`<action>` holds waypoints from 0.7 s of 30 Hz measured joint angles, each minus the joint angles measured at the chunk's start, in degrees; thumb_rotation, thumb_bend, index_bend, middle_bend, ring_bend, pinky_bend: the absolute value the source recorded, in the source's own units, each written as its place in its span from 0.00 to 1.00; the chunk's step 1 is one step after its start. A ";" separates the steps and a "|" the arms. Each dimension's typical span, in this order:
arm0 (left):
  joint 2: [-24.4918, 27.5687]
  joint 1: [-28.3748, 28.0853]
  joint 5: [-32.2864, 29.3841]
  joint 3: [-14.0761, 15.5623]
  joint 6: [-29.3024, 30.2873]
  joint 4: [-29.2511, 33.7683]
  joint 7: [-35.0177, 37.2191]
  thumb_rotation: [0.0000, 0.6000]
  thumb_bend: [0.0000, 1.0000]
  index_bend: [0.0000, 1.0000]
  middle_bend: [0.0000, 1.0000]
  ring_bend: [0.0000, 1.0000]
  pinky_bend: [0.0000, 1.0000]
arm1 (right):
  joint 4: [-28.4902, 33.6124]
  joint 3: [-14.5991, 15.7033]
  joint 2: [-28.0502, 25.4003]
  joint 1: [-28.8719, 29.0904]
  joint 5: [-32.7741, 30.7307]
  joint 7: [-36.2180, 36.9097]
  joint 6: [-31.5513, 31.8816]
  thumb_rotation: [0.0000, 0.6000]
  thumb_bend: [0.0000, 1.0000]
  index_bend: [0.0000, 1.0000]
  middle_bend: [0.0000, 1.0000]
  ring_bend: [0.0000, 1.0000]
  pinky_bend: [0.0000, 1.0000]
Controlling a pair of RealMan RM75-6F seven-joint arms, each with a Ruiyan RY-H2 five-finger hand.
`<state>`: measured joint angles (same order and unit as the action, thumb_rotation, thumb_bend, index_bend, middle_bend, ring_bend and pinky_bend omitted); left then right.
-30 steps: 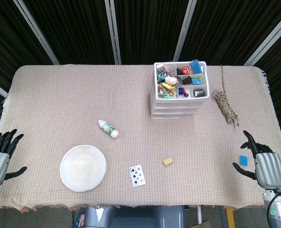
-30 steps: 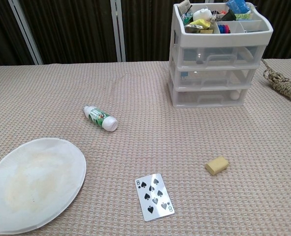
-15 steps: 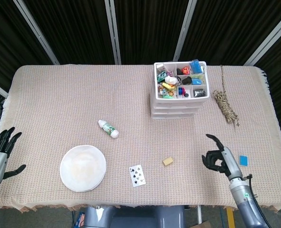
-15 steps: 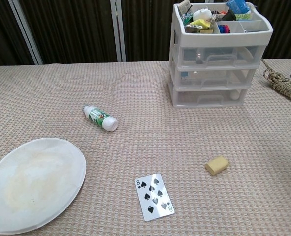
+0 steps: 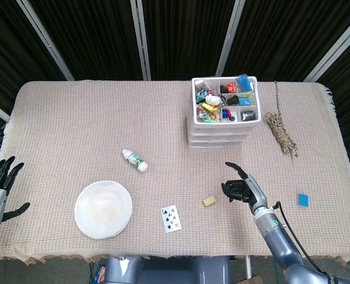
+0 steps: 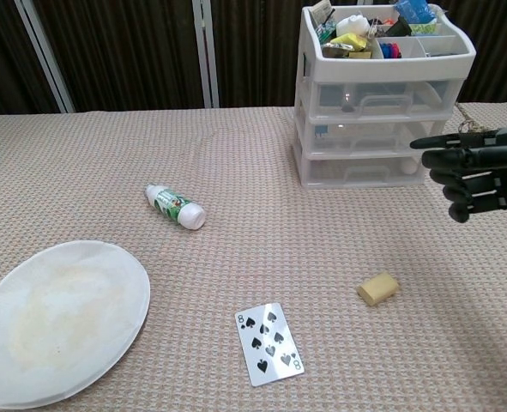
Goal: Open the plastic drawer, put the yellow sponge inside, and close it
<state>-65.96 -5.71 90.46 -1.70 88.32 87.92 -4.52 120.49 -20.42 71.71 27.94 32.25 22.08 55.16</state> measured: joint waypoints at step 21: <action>0.60 -0.28 -1.26 -0.16 -1.31 0.88 1.34 1.00 0.14 0.10 0.00 0.00 0.00 | -10.44 -6.90 13.98 4.65 -6.06 1.59 6.21 1.00 0.39 0.17 0.75 0.72 0.68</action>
<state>-65.36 -5.99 89.20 -1.86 87.01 88.81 -3.18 110.06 -27.32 85.69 32.59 26.19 23.67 61.37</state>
